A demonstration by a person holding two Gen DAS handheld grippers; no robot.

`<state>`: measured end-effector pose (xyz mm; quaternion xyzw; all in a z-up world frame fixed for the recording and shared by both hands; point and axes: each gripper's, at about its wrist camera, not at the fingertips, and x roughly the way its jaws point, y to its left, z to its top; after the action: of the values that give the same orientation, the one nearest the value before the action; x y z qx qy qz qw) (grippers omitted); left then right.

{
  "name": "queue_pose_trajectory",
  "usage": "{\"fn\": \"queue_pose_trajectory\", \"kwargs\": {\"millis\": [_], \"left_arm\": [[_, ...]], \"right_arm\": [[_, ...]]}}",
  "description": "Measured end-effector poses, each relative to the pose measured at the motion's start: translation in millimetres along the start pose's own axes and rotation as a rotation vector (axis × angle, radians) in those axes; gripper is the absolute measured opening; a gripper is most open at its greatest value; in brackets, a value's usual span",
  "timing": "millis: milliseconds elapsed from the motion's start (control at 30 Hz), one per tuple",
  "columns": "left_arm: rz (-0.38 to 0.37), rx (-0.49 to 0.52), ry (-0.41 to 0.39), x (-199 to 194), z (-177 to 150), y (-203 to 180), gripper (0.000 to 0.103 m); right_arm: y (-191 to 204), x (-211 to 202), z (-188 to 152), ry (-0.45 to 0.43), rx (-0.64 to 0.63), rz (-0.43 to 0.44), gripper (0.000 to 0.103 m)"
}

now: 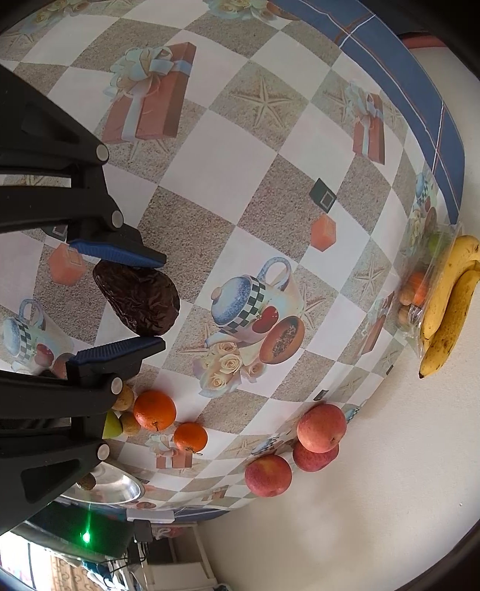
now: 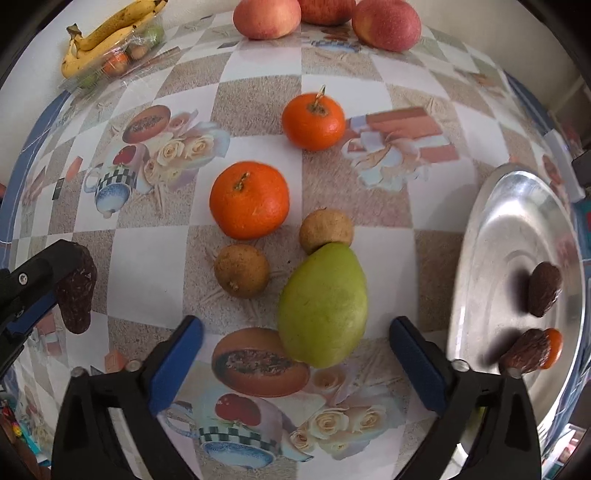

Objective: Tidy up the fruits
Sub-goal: 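Grasp the green pear with the right tool while the left tool holds the date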

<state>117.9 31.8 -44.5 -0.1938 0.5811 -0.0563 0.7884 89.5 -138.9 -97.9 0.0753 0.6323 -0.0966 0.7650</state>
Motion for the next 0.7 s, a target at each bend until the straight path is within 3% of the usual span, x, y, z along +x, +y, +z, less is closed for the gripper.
{"fn": "queue_pose_trajectory", "kwargs": {"millis": [133, 233, 433, 700], "left_arm": [[0.001, 0.002, -0.001, -1, 0, 0, 0.041], [0.004, 0.006, -0.006, -1, 0, -1, 0.041], [0.007, 0.013, -0.019, -7, 0, -3, 0.041], [-0.047, 0.063, -0.052, -21, -5, -27, 0.041]], "right_arm": [[-5, -12, 5, -0.027, 0.015, 0.003, 0.055], [-11, -16, 6, -0.03, 0.029, 0.003, 0.042], [-20, -26, 8, -0.047, 0.031, 0.029, 0.042], [-39, -64, 5, -0.128, 0.051, 0.085, 0.041]]}}
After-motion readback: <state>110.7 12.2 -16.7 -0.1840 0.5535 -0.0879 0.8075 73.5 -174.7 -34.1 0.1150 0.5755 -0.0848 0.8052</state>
